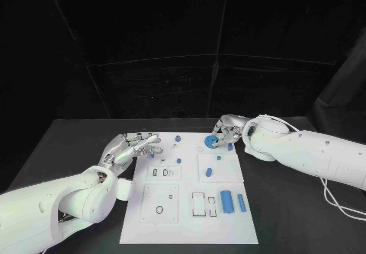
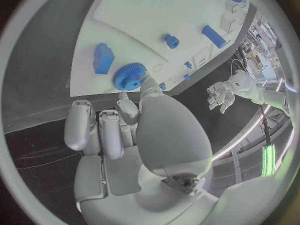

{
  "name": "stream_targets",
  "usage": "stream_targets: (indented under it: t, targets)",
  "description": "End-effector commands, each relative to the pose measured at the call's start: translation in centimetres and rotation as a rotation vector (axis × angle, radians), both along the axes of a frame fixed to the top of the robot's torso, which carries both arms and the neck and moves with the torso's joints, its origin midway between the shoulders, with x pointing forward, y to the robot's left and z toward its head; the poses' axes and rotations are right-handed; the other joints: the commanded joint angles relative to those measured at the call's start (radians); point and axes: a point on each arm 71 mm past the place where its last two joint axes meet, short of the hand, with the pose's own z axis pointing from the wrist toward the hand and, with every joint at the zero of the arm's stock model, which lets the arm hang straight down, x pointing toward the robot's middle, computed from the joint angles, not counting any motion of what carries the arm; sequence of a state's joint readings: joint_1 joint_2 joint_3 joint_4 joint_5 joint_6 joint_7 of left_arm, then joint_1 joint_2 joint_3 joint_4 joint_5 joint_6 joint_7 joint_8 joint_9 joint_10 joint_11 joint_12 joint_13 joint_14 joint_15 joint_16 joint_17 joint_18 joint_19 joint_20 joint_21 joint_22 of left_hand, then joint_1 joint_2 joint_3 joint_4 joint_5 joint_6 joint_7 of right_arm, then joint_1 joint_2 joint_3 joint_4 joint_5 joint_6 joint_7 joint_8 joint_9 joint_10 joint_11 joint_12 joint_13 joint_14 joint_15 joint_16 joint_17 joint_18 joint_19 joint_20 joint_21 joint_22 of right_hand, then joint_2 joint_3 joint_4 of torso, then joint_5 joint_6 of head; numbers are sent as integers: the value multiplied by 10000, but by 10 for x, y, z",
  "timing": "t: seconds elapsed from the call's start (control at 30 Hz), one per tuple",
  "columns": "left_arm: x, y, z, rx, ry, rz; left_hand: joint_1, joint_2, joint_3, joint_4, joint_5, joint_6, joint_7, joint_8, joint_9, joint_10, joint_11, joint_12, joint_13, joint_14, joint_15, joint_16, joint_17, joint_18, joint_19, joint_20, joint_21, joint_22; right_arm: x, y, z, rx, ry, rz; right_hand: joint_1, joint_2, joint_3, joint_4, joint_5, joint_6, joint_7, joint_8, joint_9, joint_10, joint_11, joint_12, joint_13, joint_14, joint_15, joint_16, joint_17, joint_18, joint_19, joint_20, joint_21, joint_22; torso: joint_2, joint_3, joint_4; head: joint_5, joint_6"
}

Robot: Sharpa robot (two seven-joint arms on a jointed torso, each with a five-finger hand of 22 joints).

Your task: Assemble the parts on the task board

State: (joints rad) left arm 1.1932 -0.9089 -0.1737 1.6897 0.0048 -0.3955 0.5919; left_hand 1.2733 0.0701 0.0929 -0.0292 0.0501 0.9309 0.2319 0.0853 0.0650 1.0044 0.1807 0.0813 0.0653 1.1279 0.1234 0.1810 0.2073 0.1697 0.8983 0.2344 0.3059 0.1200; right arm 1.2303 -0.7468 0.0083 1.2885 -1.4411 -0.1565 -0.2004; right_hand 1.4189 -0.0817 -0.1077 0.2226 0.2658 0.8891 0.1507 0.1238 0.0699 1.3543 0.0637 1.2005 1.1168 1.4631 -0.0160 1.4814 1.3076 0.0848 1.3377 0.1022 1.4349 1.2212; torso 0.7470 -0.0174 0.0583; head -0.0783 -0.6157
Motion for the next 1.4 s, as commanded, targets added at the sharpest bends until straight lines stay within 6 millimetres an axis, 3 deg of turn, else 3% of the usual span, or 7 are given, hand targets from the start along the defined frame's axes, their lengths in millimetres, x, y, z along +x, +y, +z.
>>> stream_targets:
  t: [0.03,0.4,0.53,0.8,1.03,1.23,1.4]
  targets:
    - [0,-1,1,-59,-56,-150,3,59,-19,-67,26,-40,-15,-59,-1,-34,-30,-31,-6,59,-7,-69,16,140,74,12,-32,-9,0,2,-1,-494,162,197,96,35,0,-97,34,93,3,57,-6,165,-3,425,500,688,66,84,588,-141,100,-1,55,103,5,6,-15,-1,-2]
    - [0,-1,1,-54,-39,-157,13,66,-8,-79,26,-40,-15,-62,-1,-34,-31,-34,-6,61,-8,-76,19,140,77,11,-35,-12,3,7,-3,-826,114,302,436,356,253,-433,-236,346,-31,168,8,405,-35,1059,1283,717,53,193,849,-185,233,-7,170,354,0,1,-3,-15,-50]
    - [1,-1,1,-51,-31,-159,13,66,-8,-79,26,-40,-15,-62,-1,-34,-31,-34,-6,61,-8,-76,19,140,77,11,-35,-12,3,10,-2,-904,-82,360,868,723,738,-771,-705,808,-65,340,43,603,-75,1392,1704,738,14,245,978,-225,363,-41,264,569,-1,-3,-5,-13,-71]
    - [1,-1,1,-46,-15,-162,13,66,-8,-79,26,-40,-15,-62,-1,-34,-31,-34,-6,61,-8,-76,19,140,77,11,-35,-12,1,16,6,-899,-1219,544,1413,1260,1771,-1329,-1377,1803,-351,627,120,907,-310,1794,2229,774,-209,319,1172,-299,601,-222,425,954,-1,-5,-7,-15,-77]
    - [1,-1,0,-39,-5,-156,22,69,2,-92,26,-43,-14,-68,-1,-37,-30,-40,-7,61,-8,-85,23,140,79,10,-39,-16,-4,26,13,-603,-1948,928,1054,1143,2233,-1498,-1290,2056,-441,589,114,999,-391,1880,2384,794,-274,353,1269,-347,737,-302,517,1176,-3,-3,5,-9,-70]
    - [1,-1,0,-38,39,-189,35,75,21,-120,26,-54,-11,-82,-3,-55,-24,-59,-10,42,-1,-117,27,138,84,11,-47,-24,-14,43,19,-166,-2180,1044,341,944,2425,-1316,-1257,2058,-450,442,69,1008,-397,1850,2402,797,-264,354,1288,-361,776,-306,548,1250,-1,-8,-3,41,-46]
    - [1,-2,0,-49,54,-227,37,75,29,-132,25,-66,-8,-93,-5,-71,-19,-71,-13,30,3,-135,29,137,87,13,-52,-29,-19,63,23,261,-2441,1064,122,850,2511,-1262,-1204,2026,-439,361,46,1009,-390,1835,2407,800,-260,356,1301,-387,863,-303,596,1380,-3,-13,15,57,-42]
